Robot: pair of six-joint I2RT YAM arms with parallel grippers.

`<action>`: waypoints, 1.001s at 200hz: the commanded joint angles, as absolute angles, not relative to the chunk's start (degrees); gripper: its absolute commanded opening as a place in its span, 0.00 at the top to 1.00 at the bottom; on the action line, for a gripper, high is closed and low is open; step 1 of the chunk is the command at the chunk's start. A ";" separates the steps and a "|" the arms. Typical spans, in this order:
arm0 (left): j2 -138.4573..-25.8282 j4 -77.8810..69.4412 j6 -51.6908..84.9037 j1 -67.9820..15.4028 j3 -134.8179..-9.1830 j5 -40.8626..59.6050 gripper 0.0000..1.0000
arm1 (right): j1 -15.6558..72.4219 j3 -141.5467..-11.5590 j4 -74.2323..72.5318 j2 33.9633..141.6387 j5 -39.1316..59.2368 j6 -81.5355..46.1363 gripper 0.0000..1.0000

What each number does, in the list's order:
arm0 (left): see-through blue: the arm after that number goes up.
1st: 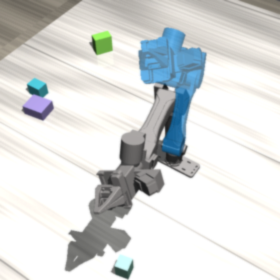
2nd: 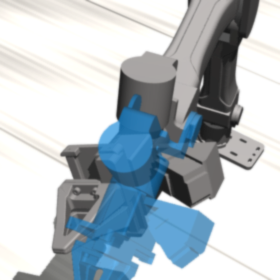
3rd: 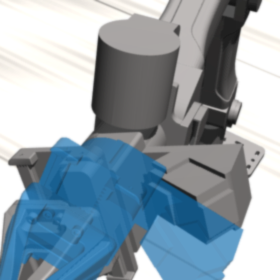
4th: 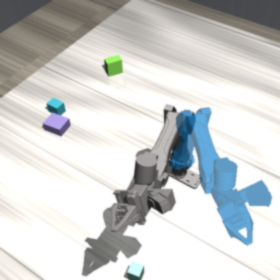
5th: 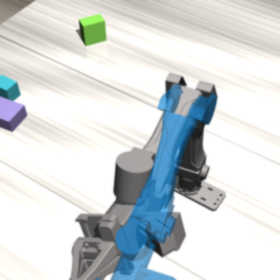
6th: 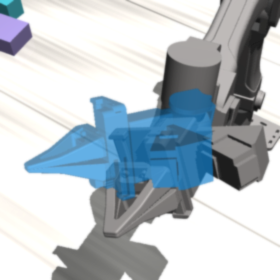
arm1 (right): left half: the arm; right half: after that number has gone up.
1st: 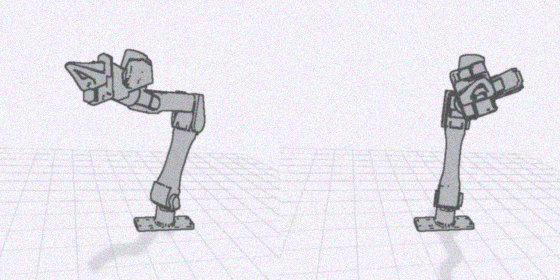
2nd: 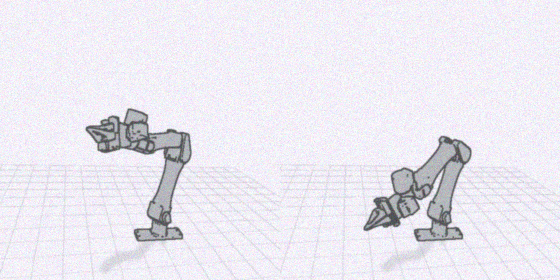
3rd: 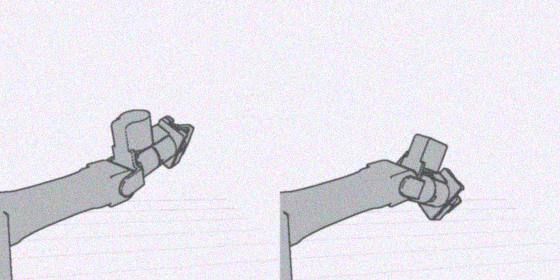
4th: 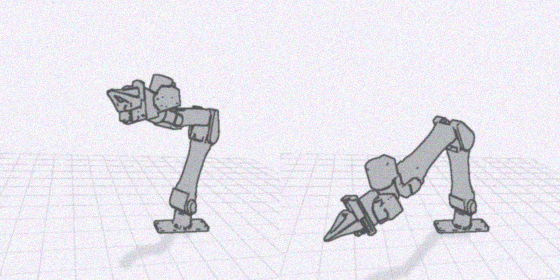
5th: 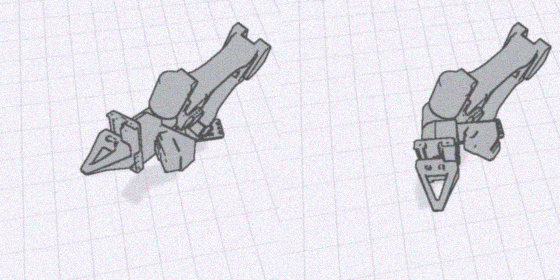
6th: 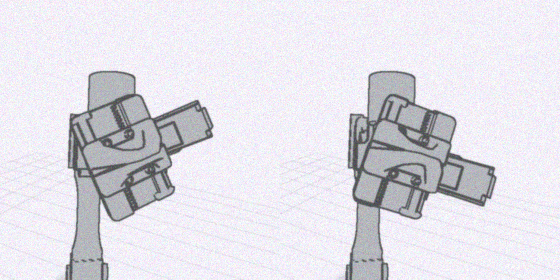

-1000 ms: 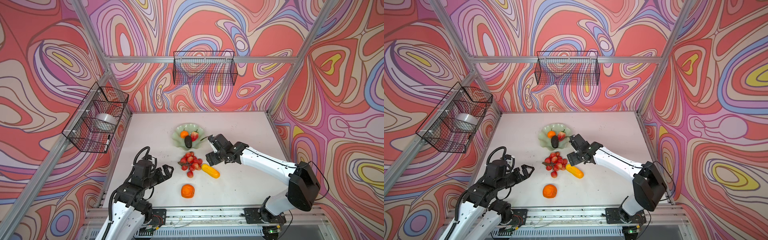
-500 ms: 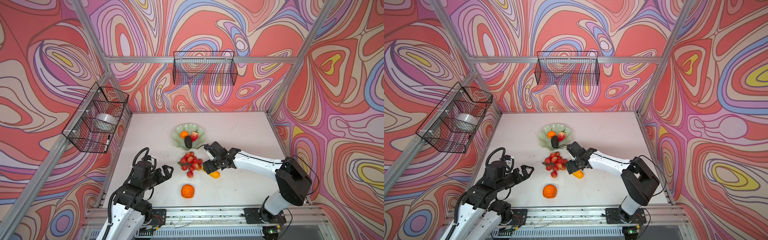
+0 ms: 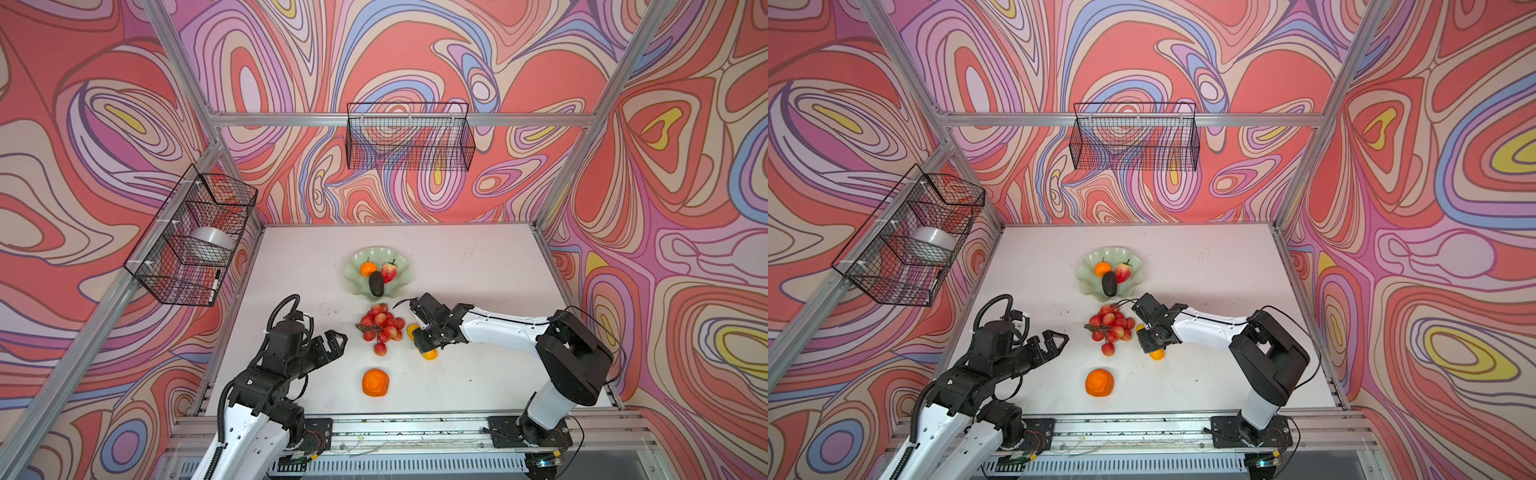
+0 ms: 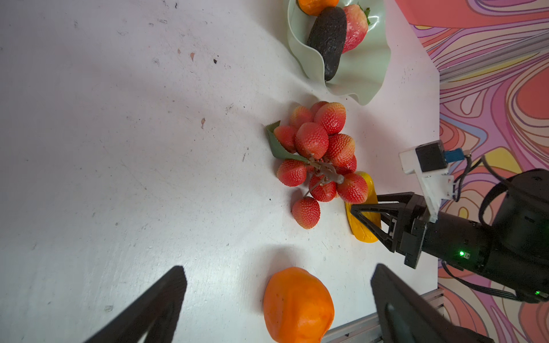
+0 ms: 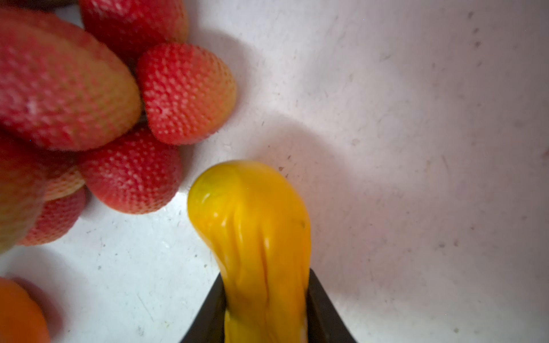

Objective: Place and organize the fake fruits in the fruit bowl
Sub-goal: 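Lay the yellow fruit in the bowl beside the peach and release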

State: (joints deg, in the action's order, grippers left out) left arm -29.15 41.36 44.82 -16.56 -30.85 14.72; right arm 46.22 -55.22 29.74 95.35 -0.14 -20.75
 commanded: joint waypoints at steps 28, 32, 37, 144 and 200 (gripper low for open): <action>-26.72 42.41 45.44 -16.70 -30.59 13.64 0.02 | 46.27 -64.39 36.65 86.91 -7.13 -23.96 0.73; -26.74 42.37 45.36 -16.63 -30.59 13.85 0.02 | 46.19 -66.02 36.85 87.12 -7.71 -23.79 0.73; -26.87 42.30 45.28 -16.63 -30.70 14.11 0.02 | 46.13 -68.21 36.99 87.82 -8.35 -23.49 0.73; -28.72 41.14 43.86 -19.33 -30.70 18.14 0.03 | 37.91 -115.73 33.66 132.24 -7.22 -15.82 0.73; -33.35 40.56 45.08 -30.38 -31.30 10.85 0.04 | 35.73 -119.02 33.94 136.39 -5.34 -17.09 0.53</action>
